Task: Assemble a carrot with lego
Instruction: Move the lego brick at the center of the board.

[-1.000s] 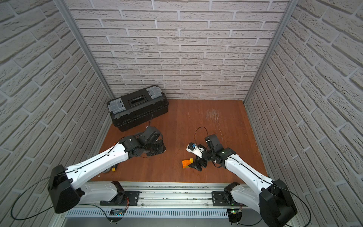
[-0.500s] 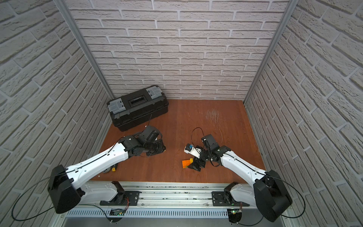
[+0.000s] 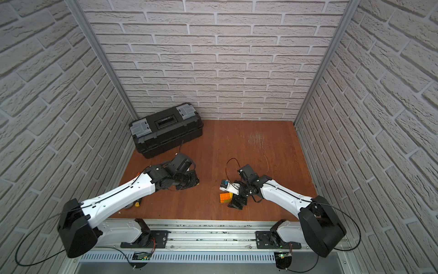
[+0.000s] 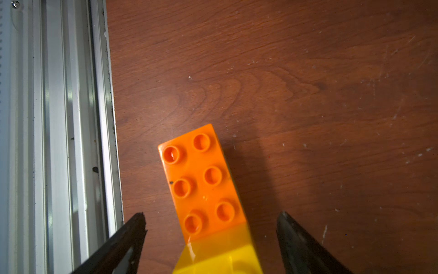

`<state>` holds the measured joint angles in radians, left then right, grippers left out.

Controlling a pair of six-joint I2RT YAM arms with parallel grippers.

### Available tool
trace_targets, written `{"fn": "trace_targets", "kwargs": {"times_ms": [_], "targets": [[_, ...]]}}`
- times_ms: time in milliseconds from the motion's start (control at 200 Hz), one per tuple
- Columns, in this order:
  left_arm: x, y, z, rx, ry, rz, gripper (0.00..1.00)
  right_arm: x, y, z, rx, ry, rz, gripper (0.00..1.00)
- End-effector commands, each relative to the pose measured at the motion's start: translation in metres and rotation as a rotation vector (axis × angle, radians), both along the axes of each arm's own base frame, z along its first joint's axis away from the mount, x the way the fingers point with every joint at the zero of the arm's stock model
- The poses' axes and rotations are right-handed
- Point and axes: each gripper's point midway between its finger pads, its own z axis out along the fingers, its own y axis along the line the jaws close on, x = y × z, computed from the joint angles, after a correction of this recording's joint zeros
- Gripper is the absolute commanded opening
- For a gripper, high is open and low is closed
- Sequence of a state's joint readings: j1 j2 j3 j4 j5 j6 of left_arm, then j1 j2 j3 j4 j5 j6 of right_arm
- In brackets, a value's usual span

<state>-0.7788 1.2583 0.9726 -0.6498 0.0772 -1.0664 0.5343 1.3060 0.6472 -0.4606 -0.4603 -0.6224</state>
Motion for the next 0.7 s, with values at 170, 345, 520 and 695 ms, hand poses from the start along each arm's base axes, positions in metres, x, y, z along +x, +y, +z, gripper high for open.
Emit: {"fn": "trace_targets", "kwargs": {"times_ms": [170,345,520,695], "targets": [[0.0,0.003,0.001,-0.014,-0.015,-0.008,0.0,0.01,0.012,0.004,0.019,-0.006,0.015,0.8],[0.001,0.004,-0.002,-0.012,-0.01,-0.005,0.0,0.013,0.013,0.007,0.014,-0.007,0.013,0.77],[0.002,0.003,-0.003,-0.013,-0.005,-0.008,0.0,0.018,0.015,0.008,0.0,0.002,-0.01,0.75],[0.002,0.002,-0.004,-0.013,-0.002,-0.014,0.0,0.02,0.015,0.008,-0.015,0.006,-0.012,0.74]]}}
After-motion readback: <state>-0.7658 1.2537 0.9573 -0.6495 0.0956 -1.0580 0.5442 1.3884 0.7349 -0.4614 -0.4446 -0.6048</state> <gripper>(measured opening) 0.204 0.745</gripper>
